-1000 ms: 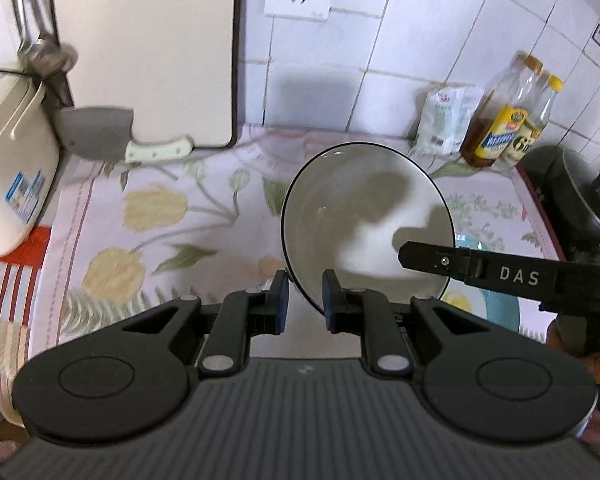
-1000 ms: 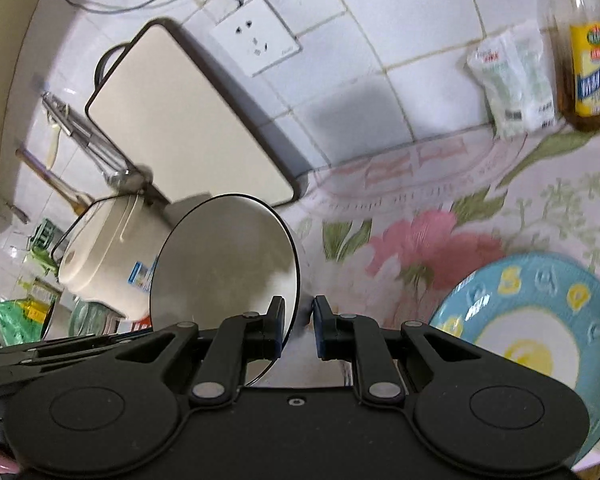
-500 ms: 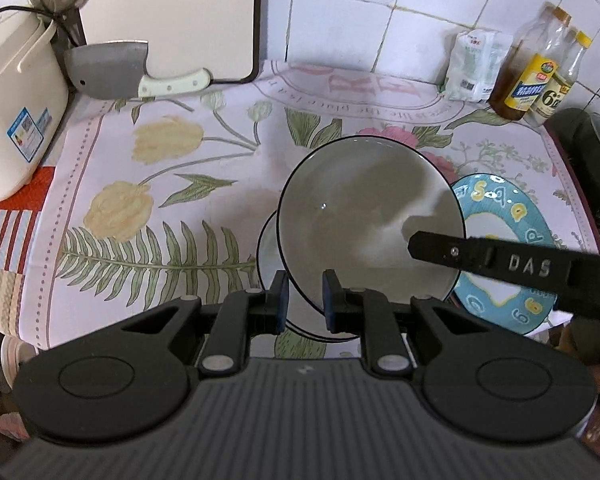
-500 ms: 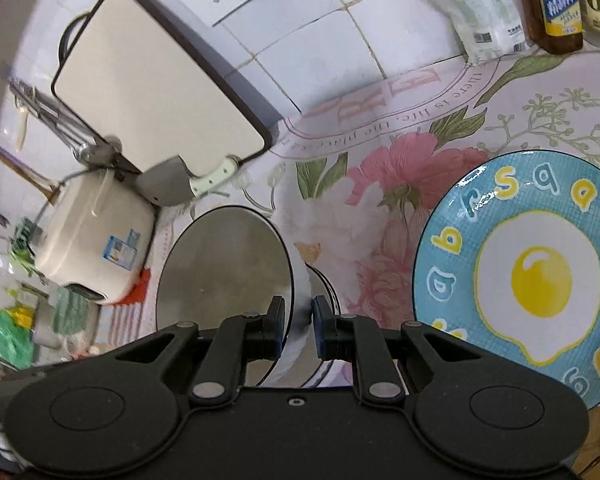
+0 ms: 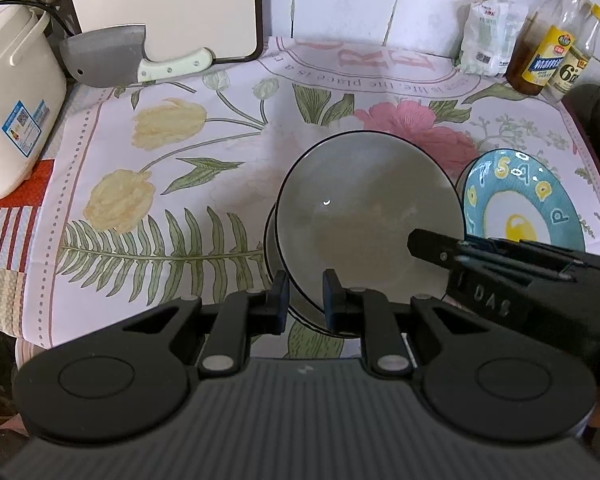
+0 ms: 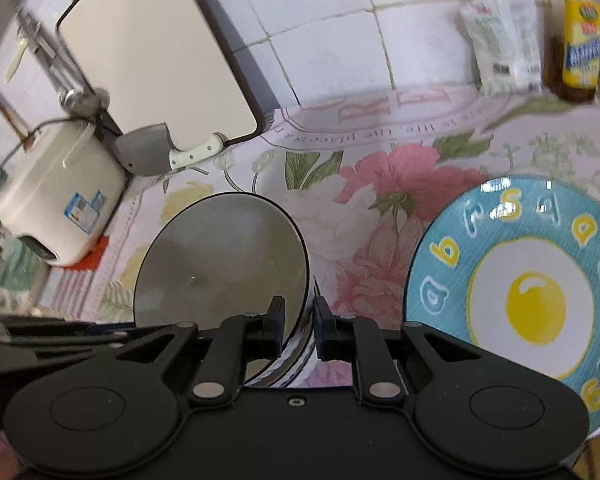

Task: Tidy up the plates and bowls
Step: 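Lift the small white bowl with both grippers toward the nested bowls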

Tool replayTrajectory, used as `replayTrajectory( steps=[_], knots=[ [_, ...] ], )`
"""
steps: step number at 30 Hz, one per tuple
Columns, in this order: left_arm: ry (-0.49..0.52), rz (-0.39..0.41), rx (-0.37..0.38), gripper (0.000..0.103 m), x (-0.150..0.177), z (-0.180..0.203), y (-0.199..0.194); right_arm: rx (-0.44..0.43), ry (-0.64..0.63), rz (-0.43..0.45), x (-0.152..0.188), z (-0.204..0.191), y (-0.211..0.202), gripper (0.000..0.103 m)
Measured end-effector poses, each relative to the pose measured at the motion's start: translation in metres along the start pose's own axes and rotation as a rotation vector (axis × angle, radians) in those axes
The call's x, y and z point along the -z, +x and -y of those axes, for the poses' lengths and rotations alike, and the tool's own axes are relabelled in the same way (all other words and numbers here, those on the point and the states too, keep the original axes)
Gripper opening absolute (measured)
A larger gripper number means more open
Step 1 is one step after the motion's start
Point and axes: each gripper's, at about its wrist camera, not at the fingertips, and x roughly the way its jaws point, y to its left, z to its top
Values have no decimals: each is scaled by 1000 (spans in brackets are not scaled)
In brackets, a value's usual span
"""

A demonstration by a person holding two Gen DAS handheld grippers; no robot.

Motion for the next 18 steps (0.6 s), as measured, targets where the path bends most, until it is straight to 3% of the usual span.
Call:
replayTrajectory(
  steps=[18],
  knots=[
    [40, 15, -84, 17, 2, 5, 2, 33, -233, 54, 11, -14, 3, 22]
  ],
)
